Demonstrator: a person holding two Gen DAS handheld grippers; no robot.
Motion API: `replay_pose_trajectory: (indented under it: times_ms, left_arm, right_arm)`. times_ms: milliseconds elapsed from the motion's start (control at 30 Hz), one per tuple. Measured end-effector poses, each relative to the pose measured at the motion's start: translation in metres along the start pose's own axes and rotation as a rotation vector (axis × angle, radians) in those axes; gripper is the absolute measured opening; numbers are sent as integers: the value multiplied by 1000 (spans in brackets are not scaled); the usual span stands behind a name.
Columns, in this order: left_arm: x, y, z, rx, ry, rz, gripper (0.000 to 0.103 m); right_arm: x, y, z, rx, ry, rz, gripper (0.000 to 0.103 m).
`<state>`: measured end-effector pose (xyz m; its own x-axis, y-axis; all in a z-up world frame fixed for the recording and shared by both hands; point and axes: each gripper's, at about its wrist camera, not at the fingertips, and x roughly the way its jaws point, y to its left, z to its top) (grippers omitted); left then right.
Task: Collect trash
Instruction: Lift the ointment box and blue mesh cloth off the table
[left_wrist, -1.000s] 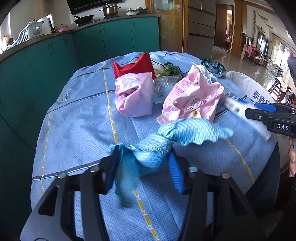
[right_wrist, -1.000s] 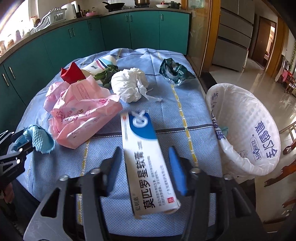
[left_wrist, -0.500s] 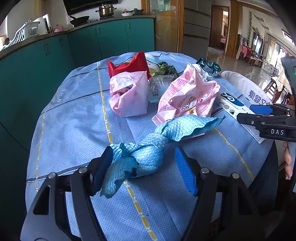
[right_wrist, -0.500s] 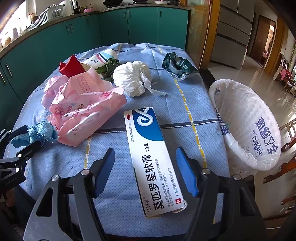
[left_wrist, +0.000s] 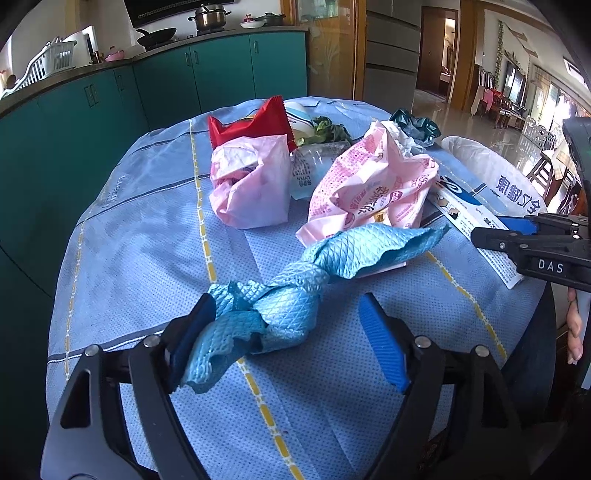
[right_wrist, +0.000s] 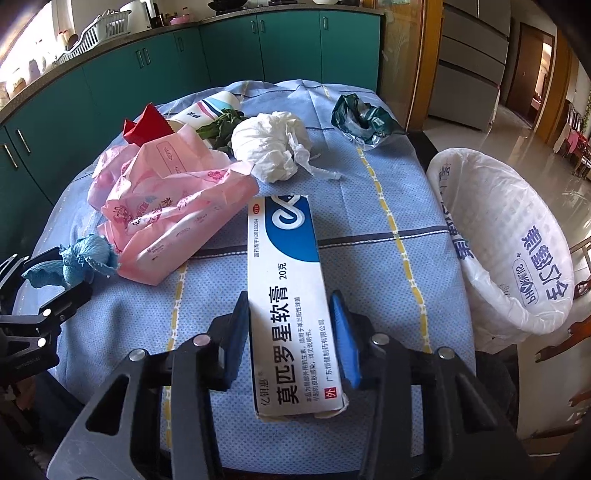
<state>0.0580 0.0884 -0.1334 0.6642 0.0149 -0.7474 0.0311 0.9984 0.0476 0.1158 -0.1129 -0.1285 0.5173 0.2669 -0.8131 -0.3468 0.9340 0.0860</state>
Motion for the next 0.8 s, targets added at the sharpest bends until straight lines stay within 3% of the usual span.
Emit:
replay_pose_trajectory:
  times_ms: [133,367,467,567,600,800]
  left_arm:
    - [5,-2,3,7,1,-1,80]
    - [12,-5,2,41,24,43,44]
    - [10,-3,1,31,21,24,38]
    - [4,0,2,24,14,31,36]
    - [2,1,3,18,12,34,35]
    - [-29,8,17,-23,-39,80,35]
  right_arm:
    - [0,1,0,-2,-2,1,43]
    - [2,0,1,-5,0,6,44]
    - [6,1,2,-11,2,-11,51]
    - [8,1,5,-9,-3,4,50]
    - [7,1,6,-7,-10,12,43]
    - [-10,-1,8,-2,-57,42,42]
